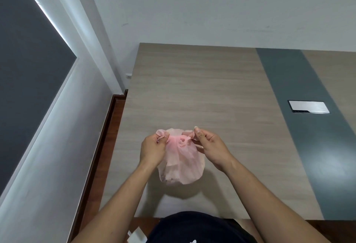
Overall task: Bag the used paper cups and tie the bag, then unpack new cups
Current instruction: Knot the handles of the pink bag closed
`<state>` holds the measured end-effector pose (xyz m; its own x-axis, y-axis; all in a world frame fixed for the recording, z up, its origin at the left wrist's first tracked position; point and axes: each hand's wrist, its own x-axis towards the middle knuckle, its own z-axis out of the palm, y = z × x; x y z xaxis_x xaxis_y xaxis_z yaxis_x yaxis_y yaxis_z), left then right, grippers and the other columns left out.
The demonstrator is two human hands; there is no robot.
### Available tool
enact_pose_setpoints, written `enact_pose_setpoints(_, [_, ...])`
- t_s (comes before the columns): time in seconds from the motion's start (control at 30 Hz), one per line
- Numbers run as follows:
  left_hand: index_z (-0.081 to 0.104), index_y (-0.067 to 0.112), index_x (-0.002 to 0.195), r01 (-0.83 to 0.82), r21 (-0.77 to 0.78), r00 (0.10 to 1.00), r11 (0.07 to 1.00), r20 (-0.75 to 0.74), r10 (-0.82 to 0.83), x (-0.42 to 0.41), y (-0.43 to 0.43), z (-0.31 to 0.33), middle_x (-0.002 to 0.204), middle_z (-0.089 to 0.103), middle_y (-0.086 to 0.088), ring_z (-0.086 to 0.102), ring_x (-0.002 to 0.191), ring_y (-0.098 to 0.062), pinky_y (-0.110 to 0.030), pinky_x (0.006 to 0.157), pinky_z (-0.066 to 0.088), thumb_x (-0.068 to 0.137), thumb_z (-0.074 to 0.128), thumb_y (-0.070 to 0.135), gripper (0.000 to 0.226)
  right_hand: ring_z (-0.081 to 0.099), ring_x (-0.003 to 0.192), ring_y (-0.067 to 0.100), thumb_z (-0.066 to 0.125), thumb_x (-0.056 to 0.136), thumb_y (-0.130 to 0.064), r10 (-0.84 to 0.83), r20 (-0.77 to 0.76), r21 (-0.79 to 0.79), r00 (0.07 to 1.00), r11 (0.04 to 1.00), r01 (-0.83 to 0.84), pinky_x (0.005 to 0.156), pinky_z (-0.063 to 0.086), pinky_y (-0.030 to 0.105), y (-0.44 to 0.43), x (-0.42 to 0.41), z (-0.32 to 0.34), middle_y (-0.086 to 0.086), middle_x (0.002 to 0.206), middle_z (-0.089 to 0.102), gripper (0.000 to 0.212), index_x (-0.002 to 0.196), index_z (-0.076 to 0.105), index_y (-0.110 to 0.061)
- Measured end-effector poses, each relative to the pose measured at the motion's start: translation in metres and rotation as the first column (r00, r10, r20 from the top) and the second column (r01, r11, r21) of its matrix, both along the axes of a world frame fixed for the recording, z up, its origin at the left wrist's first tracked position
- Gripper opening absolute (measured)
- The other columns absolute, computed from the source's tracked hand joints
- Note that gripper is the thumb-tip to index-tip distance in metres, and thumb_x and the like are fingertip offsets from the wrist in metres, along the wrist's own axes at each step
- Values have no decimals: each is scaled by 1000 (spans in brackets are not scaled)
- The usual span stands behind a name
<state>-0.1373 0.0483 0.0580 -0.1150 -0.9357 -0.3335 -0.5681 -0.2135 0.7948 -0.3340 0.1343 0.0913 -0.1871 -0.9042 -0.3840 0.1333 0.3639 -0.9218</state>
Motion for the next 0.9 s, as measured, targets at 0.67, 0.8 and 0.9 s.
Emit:
enact_pose_setpoints(0.67, [59, 23, 125, 146, -18, 968, 989, -203, -146, -4, 15, 17, 105, 77, 1, 76, 95, -17, -37, 78, 60, 120, 34, 51, 38, 68, 75, 15, 55, 114, -40, 57, -168, -59, 984, 996, -68, 81, 62, 31, -8, 8, 19, 7, 88, 79, 44, 103, 80, -6])
enact_pose_setpoints(0.8, [66, 18, 126, 21, -172, 999, 985, -33, -27, -7, 17, 9, 99, 77, 0, 73, 88, -25, -46, 77, 58, 121, 41, 30, 28, 70, 69, 17, 52, 115, -41, -118, -65, -27, 991, 993, 116, 74, 60, 31, -12, 7, 15, 14, 82, 78, 48, 90, 74, -6])
enact_pose_setpoints(0.9, [71, 10, 135, -75, -169, 997, 983, 22, 80, 1, 12, 0, 111, 79, -9, 72, 102, -32, -34, 81, 48, 119, 45, 17, 32, 71, 68, 18, 51, 116, -38, -200, 14, 67, 980, 978, 199, 76, 58, 35, -10, -2, 7, 8, 76, 77, 48, 82, 70, -10])
